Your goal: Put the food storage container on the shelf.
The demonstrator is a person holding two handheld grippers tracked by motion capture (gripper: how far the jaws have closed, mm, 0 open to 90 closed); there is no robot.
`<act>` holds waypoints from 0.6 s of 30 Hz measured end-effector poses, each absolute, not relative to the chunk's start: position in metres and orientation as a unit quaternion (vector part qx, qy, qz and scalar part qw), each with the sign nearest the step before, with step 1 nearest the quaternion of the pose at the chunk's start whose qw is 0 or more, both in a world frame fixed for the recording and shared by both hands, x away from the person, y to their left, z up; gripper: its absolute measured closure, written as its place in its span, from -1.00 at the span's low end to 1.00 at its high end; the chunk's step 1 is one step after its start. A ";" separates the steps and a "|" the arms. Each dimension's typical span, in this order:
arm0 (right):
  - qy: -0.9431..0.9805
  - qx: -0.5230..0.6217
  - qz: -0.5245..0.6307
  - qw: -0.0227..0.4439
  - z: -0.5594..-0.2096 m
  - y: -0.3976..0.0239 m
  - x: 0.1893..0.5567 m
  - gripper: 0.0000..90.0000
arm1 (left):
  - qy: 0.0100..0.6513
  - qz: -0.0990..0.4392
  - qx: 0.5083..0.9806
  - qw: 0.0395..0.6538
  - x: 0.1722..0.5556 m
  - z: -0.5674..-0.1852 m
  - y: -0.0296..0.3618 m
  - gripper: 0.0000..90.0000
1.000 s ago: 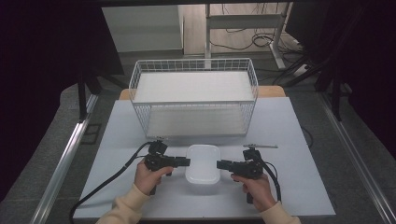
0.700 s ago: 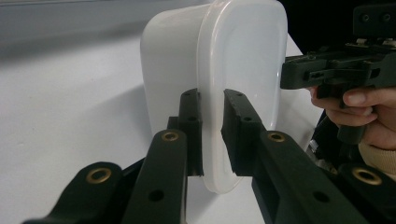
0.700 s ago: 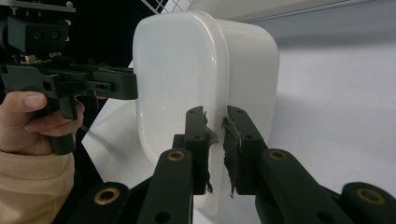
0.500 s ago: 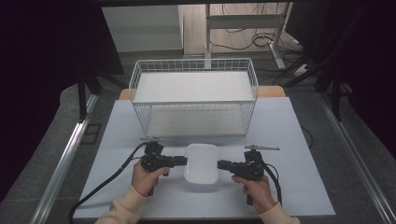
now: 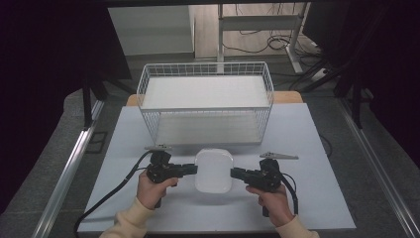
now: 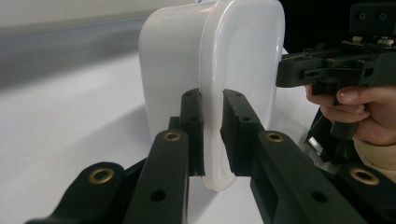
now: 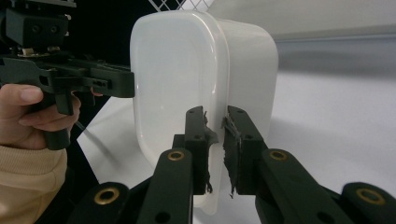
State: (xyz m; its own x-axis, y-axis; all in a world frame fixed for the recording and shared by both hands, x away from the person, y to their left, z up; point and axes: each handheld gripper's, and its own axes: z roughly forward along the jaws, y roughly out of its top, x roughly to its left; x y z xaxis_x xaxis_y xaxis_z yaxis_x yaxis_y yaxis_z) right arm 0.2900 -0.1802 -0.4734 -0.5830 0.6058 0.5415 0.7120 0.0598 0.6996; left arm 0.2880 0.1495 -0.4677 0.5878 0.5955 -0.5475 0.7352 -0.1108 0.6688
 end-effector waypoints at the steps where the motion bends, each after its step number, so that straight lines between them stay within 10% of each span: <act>1: -0.726 -0.452 -0.515 0.050 -0.473 -0.180 0.290 0.77 | 0.446 -0.069 0.742 0.495 0.287 -0.466 0.150 0.78; 18: -0.736 -0.426 -0.527 0.014 -0.453 -0.179 0.287 0.77 | 0.427 -0.039 0.745 0.510 0.284 -0.447 0.150 0.78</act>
State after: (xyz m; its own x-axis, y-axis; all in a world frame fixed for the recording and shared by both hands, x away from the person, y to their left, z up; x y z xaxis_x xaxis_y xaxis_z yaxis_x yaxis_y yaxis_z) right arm 0.2874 -0.1787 -0.4530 -0.6375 0.6115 0.4687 0.6405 0.0825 0.7635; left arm 0.2844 0.1502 -0.4473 0.6321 0.5965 -0.4947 0.6769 -0.1142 0.7272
